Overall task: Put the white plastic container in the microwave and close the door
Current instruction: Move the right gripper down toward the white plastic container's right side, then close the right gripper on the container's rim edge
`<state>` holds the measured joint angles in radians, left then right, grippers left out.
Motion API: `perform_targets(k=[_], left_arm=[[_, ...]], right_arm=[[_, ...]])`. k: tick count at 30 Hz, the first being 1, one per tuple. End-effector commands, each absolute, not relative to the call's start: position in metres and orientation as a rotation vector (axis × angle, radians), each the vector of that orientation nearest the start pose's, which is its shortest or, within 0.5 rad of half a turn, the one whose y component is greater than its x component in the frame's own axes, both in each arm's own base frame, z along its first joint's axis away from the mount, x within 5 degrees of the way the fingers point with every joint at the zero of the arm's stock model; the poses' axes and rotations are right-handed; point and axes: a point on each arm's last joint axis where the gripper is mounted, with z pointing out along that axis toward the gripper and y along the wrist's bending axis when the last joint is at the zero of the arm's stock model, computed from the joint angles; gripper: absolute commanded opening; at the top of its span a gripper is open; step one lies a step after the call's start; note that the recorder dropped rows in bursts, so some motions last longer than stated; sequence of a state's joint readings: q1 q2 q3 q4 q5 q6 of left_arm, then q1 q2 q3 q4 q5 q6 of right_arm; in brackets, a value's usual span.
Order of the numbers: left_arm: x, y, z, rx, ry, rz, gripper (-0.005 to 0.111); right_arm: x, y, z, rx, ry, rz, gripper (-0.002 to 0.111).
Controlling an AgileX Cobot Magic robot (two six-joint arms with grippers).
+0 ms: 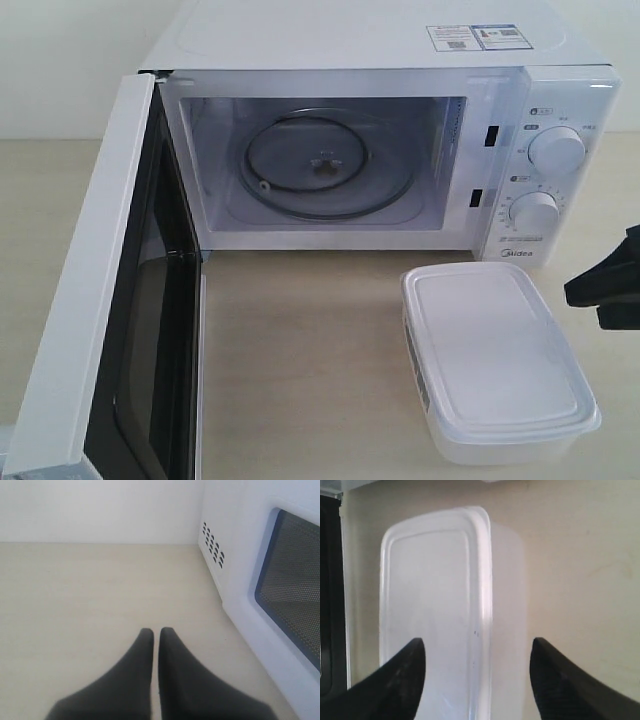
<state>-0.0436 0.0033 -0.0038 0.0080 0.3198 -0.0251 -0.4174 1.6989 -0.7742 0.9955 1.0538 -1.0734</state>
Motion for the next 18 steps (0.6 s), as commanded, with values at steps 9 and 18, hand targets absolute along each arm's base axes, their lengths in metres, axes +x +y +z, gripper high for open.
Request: perform_targets(k=[9,18], left_arm=[[0.054,-0.002,0.185,0.013,1.798,-0.045,0.004],[0.054,-0.002,0.185,0.013,1.798,-0.045,0.004]], right_arm=[[0.260,-0.027,0.156,-0.129,2.571,1.040,0.058],[0.265,-0.015,0.148,-0.175,2.646,0.902,0.058]])
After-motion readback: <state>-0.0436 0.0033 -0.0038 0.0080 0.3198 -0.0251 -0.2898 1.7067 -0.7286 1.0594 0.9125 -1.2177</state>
